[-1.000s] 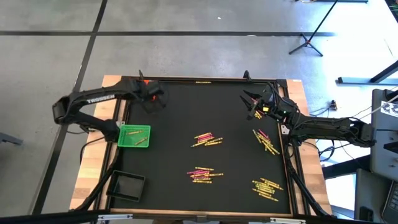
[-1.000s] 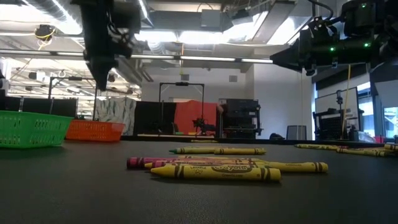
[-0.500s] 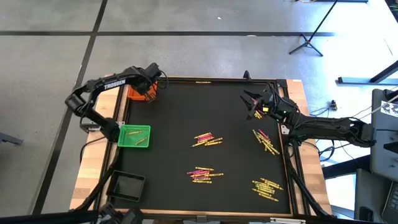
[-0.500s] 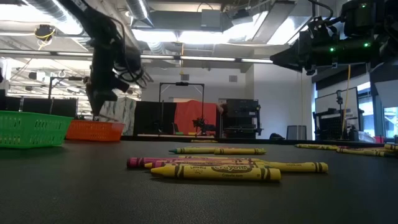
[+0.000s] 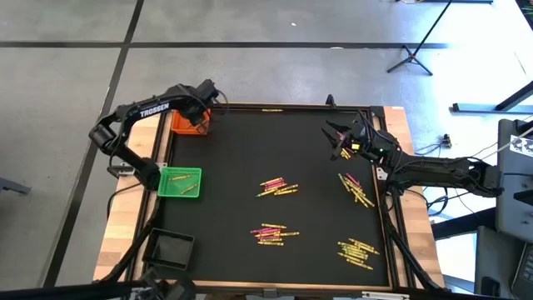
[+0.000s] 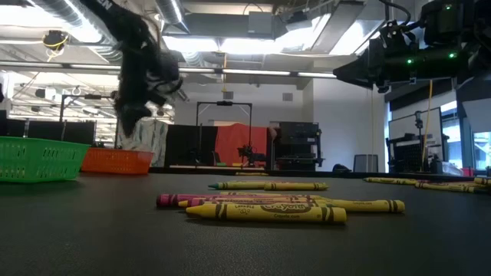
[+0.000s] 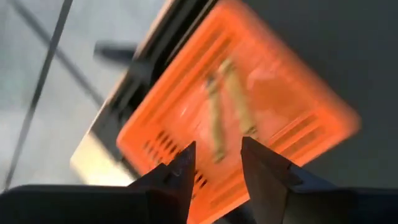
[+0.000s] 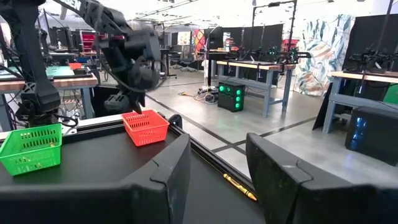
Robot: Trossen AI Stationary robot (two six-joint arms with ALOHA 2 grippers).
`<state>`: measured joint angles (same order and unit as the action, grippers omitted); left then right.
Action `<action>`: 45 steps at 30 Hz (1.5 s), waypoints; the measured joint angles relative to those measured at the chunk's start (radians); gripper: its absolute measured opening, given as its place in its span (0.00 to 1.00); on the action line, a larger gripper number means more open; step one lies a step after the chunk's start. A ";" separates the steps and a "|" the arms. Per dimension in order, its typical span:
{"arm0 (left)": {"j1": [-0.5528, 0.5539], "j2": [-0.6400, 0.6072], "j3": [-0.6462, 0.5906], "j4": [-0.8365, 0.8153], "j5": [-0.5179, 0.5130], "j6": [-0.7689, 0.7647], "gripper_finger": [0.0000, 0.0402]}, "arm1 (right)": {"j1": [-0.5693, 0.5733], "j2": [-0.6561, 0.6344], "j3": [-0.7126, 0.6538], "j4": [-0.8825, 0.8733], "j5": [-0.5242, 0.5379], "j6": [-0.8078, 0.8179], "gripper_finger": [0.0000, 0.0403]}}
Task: Sort crayons
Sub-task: Put the yellow crayon into the green bin
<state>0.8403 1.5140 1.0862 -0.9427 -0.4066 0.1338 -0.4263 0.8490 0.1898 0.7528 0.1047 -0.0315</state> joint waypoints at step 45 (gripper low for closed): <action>-0.064 0.785 0.671 0.510 0.704 -0.195 0.29 | 0.000 0.000 0.000 -0.019 0.005 -0.001 0.38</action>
<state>0.7759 2.2995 1.7576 -0.4332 0.2979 -0.0611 -0.4259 0.8490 0.1898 0.7334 0.1094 -0.0322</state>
